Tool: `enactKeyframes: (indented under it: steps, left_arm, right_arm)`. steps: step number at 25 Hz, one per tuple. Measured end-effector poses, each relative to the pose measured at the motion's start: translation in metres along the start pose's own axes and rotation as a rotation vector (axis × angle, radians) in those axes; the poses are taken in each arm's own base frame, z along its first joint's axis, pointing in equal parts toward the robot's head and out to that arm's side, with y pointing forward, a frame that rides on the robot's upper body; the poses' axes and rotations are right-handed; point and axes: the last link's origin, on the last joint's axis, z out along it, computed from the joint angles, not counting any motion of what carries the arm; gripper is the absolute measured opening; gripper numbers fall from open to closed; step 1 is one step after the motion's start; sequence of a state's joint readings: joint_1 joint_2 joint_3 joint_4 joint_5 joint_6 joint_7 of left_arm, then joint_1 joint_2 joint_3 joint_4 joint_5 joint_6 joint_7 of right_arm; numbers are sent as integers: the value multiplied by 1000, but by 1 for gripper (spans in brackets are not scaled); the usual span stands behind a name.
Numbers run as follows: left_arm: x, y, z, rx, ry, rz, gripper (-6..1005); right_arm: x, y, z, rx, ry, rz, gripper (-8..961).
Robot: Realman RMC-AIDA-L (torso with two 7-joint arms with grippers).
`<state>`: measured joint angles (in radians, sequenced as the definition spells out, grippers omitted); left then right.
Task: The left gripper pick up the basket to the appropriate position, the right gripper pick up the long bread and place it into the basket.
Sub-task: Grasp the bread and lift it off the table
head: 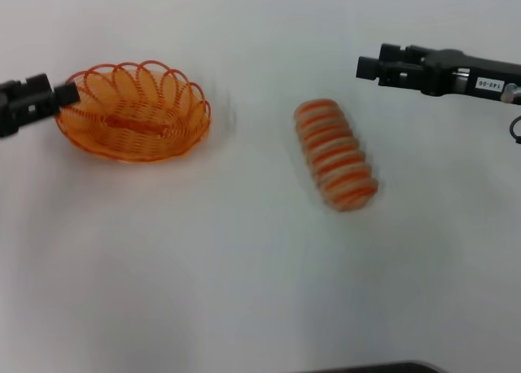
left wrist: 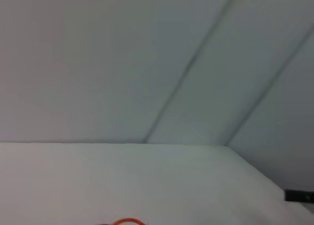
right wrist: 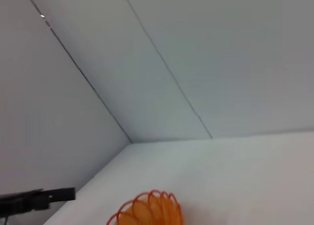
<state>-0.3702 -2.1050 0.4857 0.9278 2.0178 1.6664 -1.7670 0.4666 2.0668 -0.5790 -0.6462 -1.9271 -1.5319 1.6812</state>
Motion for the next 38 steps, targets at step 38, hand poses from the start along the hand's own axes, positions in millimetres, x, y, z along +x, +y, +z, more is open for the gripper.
enactKeyframes:
  steps: [38]
  left_arm:
    - [-57, 35, -24, -270, -239, 249, 767]
  right_arm:
    - [-36, 4, 38, 277, 653, 311, 863]
